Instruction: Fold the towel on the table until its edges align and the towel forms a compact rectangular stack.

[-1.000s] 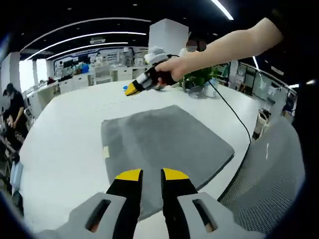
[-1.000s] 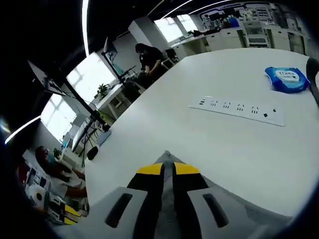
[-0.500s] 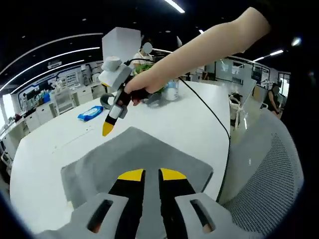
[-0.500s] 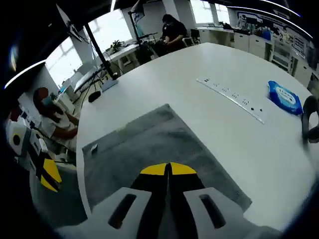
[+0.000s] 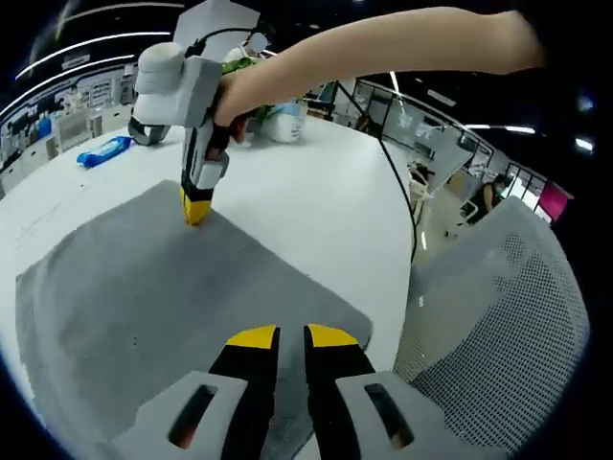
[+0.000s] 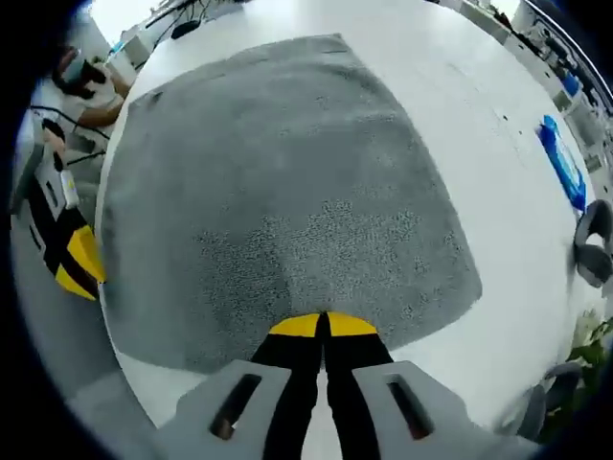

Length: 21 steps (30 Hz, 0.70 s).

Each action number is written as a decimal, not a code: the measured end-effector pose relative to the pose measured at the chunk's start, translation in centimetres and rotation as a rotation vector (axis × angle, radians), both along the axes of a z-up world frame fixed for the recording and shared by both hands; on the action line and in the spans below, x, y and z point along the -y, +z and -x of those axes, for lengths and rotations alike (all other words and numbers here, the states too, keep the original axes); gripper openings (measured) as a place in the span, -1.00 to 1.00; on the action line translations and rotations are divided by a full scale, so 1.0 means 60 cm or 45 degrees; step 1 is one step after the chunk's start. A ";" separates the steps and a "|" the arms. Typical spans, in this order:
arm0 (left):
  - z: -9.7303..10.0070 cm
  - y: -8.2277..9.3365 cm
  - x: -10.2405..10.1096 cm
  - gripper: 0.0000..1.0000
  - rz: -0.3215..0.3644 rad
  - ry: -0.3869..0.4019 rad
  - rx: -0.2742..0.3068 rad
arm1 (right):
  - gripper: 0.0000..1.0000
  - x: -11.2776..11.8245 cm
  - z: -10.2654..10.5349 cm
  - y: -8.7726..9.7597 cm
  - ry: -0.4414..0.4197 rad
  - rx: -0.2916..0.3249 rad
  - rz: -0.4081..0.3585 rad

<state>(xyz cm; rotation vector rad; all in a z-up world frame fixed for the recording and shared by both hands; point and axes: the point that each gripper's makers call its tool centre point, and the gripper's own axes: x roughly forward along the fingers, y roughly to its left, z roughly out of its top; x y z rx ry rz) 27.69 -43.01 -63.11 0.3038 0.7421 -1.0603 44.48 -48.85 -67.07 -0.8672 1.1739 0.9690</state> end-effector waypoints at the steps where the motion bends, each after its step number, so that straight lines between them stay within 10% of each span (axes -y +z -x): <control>1: 0.001 -0.010 -0.008 -0.78 -0.058 -0.015 0.022 | -1.00 0.001 0.005 -0.004 0.014 0.007 0.036; 4: 0.012 -0.057 -0.045 -0.79 -0.373 -0.198 0.136 | -1.00 -0.003 0.002 0.004 0.278 0.151 0.129; 5: 0.009 -0.031 -0.011 -0.80 -0.219 -0.281 0.272 | -1.00 -0.004 0.002 0.004 0.343 0.201 0.172; 7: 0.014 -0.039 -0.022 -0.84 -0.288 -0.199 0.177 | -1.00 -0.005 0.003 0.003 0.473 0.288 0.257; 10: 0.016 -0.040 -0.022 -0.88 -0.348 -0.266 0.253 | -1.00 -0.005 0.004 0.001 0.673 0.361 0.385; 14: 0.029 -0.041 -0.018 -0.95 -0.528 -0.546 0.506 | -1.00 -0.006 0.003 0.003 0.558 0.311 0.375; 21: 0.026 -0.041 -0.028 -0.96 -0.533 -0.420 0.414 | -1.00 0.002 0.003 0.007 0.379 0.268 0.258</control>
